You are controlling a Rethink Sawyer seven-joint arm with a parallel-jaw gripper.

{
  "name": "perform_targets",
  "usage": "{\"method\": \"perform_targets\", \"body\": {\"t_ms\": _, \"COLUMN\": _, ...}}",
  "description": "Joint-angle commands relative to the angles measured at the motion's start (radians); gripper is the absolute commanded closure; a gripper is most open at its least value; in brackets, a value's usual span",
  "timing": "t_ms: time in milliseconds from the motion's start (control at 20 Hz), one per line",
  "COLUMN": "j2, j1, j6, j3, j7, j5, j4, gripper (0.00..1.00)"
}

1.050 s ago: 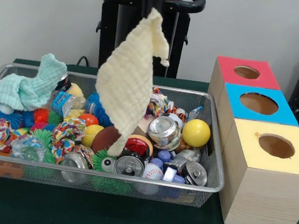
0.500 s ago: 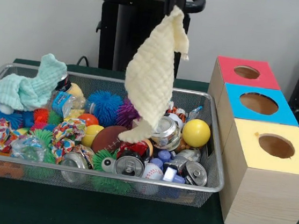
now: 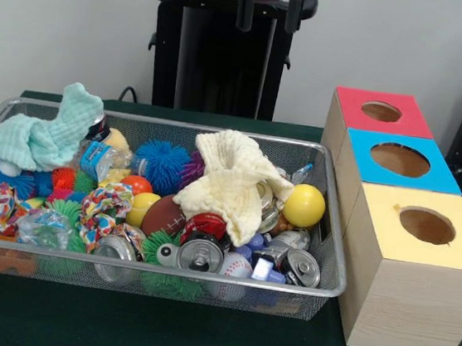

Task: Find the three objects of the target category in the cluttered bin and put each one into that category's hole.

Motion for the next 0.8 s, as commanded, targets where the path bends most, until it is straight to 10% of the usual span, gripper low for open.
{"method": "perform_targets", "body": {"t_ms": 50, "j2": 0.014, "j1": 0.001, "j6": -0.030, "j3": -0.058, "j7": 0.115, "j5": 0.027, "j4": 0.063, "gripper": 0.00}}
{"method": "perform_targets", "body": {"t_ms": 800, "j2": 0.132, "j1": -0.103, "j6": 0.059, "j3": -0.050, "j7": -0.052, "j5": -0.008, "j4": -0.078, "gripper": 0.00}}
